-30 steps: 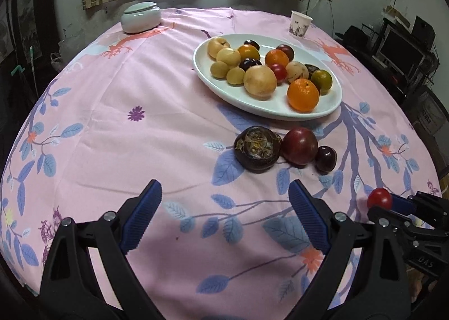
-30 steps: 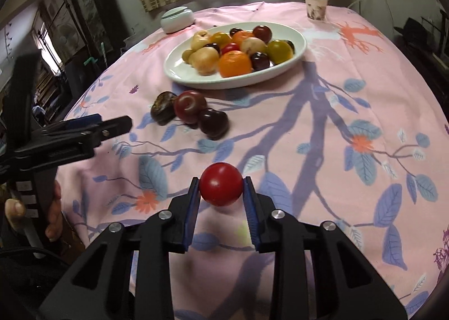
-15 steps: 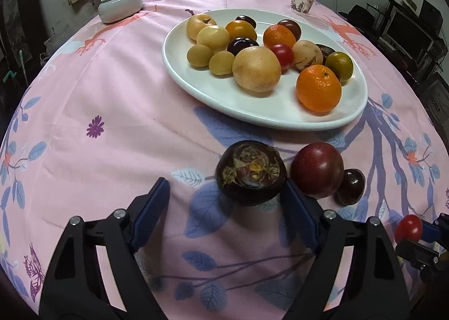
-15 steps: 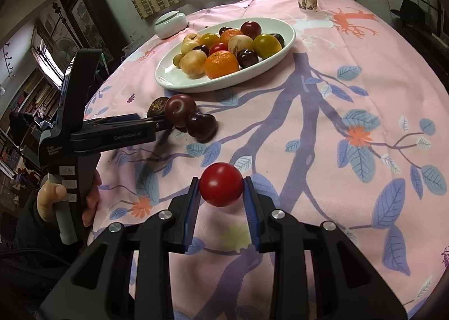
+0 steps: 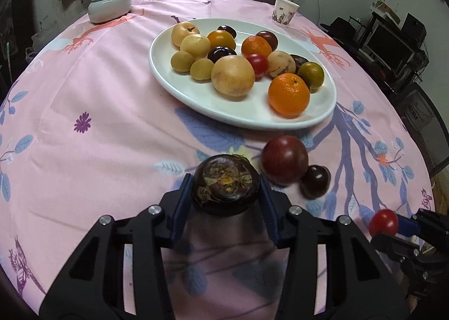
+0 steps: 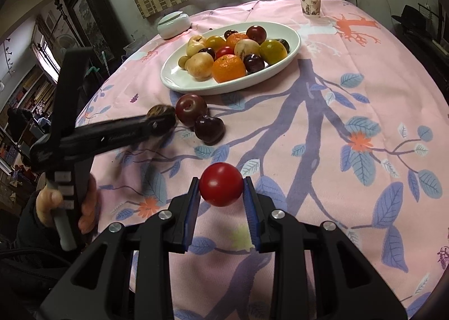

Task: Organize fruits
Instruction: 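Grasp another red tomato with the right tool while the left tool grasps the dark mangosteen, then carry both fruits onto the white plate and open both tools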

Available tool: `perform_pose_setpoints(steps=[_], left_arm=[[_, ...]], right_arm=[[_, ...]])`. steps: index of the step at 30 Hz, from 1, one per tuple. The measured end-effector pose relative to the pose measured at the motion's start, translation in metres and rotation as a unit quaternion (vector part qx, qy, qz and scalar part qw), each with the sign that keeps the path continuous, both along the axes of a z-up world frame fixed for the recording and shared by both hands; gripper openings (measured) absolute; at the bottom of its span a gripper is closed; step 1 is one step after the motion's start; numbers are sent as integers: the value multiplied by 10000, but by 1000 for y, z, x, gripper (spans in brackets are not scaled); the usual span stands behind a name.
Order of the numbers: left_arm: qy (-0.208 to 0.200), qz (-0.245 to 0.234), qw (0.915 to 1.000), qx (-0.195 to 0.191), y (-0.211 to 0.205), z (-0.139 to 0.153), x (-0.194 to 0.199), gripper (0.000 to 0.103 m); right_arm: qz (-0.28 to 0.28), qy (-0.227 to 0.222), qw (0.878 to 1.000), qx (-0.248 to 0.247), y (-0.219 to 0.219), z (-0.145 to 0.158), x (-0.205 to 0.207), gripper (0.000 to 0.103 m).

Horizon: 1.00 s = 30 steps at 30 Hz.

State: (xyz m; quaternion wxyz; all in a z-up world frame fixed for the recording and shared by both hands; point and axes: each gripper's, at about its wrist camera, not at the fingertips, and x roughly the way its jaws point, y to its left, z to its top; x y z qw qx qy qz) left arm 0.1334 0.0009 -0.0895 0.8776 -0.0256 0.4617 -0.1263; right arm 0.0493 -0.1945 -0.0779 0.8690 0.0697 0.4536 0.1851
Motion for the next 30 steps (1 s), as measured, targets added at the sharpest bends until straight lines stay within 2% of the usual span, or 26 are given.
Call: perform_pose_setpoints(steps=[7, 12, 22, 27, 30], left_arm=[[-59, -191, 9996, -181, -3, 14, -43, 46], [-145, -223, 9992, -293, 1, 26, -51, 47], [-176, -239, 9990, -333, 4, 40, -37, 47], [-314, -384, 9987, -89, -5, 59, -16, 47], [-365, -426, 9984, -21, -8, 74, 17, 47]], right_arm=[[-25, 0, 10000, -32, 4, 0, 9, 32], [-17, 22, 10000, -49, 7, -1, 12, 32], [94, 3, 9999, -93, 10, 5, 24, 32], [544, -50, 9982, -238, 21, 28, 54, 32], [631, -267, 9964, -495, 24, 47, 81, 32]])
